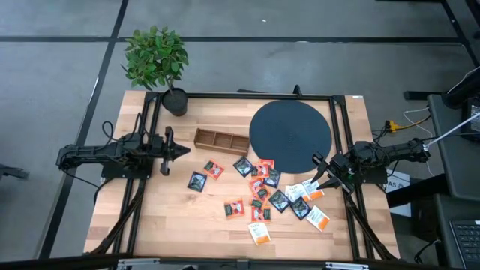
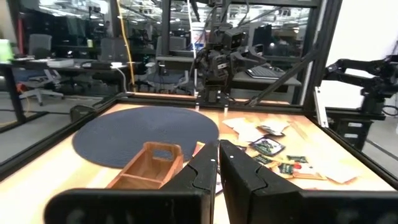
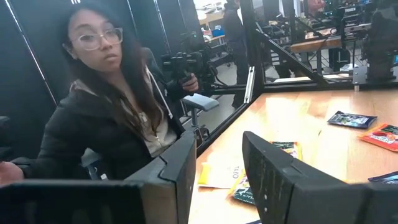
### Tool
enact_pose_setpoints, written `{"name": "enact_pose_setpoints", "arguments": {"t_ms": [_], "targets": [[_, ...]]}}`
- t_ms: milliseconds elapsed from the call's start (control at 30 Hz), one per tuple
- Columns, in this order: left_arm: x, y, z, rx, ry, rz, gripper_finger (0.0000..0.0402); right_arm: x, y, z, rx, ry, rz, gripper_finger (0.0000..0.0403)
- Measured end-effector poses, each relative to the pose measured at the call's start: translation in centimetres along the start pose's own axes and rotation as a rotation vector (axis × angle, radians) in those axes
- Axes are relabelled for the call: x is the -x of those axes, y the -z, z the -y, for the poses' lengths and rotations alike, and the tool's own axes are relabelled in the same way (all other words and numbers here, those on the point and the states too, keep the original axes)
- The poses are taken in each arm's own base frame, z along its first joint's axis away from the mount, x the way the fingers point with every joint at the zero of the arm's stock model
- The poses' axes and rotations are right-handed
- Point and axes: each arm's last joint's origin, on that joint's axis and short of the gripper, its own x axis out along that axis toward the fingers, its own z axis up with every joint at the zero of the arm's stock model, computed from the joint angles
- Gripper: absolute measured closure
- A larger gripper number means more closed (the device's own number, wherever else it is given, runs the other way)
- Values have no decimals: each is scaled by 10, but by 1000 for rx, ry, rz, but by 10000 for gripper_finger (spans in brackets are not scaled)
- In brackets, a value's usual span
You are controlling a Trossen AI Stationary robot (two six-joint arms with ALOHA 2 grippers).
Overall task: Pick & Place Tea
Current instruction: Put the dark blue tea bag into the left section of the wooden organizer
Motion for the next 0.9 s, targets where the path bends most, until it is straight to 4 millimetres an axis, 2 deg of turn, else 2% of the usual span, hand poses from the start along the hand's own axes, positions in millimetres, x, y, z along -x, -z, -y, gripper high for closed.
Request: {"name": "enact_pose_setpoints", "arguments": {"t_ms": [167, 267, 533, 733, 800, 900], "targets": [[0, 0, -3, -38, -94, 3, 386, 0, 0, 0, -1, 0, 0, 269], [0, 0, -3, -57, -98, 4, 386, 0, -1, 0, -51, -5, 8, 269], [0, 0, -3, -118, -93, 0, 386, 0, 0, -1, 3, -23, -6, 269], [0, 0, -3, -117, -93, 0, 386, 0, 0, 0, 186, -18, -3, 270], [0, 0, -3, -111, -93, 0, 386, 0, 0, 1, 266, 44, 4, 270], [0, 0, -3, -96, -101, 2, 386, 0, 2, 8, 272, 240, -8, 270]]}}
